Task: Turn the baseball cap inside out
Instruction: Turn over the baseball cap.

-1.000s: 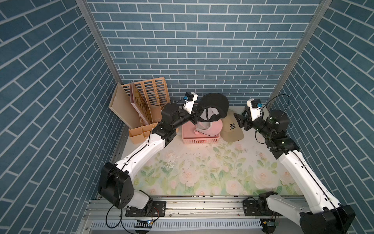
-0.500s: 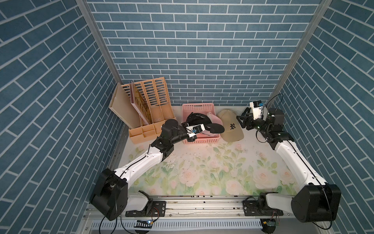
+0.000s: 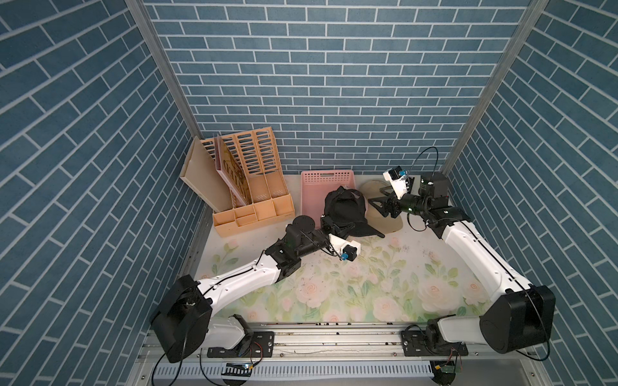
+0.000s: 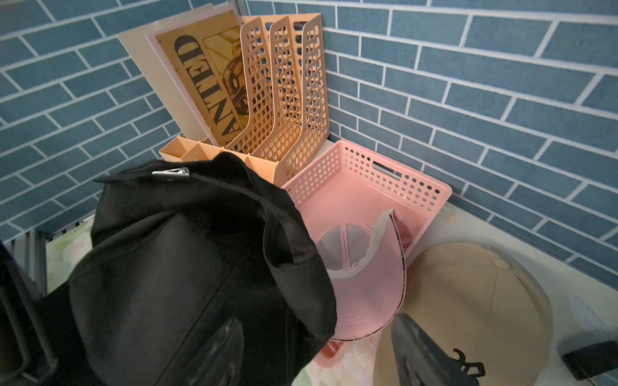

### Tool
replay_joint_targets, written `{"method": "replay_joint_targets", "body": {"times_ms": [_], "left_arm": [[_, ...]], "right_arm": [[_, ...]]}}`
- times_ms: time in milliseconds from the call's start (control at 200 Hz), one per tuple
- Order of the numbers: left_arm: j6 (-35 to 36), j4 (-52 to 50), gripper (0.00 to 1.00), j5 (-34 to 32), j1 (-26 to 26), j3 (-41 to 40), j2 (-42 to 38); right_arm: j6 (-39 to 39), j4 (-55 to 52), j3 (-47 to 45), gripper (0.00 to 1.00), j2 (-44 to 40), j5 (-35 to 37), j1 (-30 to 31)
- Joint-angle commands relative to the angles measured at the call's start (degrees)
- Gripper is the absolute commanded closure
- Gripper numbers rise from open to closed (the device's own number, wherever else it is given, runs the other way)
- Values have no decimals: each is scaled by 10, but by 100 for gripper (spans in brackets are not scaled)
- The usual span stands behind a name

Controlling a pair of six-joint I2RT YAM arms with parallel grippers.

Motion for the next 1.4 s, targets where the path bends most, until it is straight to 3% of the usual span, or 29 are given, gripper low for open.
{"method": "replay_joint_targets", "body": {"times_ms": [0, 400, 810, 1005, 1395], "left_arm": [[28, 20, 100, -25, -5, 0, -1], [29, -23, 100, -25, -36, 12, 2], [13, -26, 100, -3, -60, 23, -1], [15, -43, 100, -13, -57, 27, 5], [15, -42, 100, -14, -47, 30, 11]], "right_arm": [[-64, -26, 18, 27, 2, -25, 5], [-94, -21, 87, 26, 73, 12, 58], [-164, -103, 202, 32, 184, -62, 61], [-148, -59, 162, 31, 148, -39, 55], [-191, -85, 106, 29, 75, -83, 26]]}}
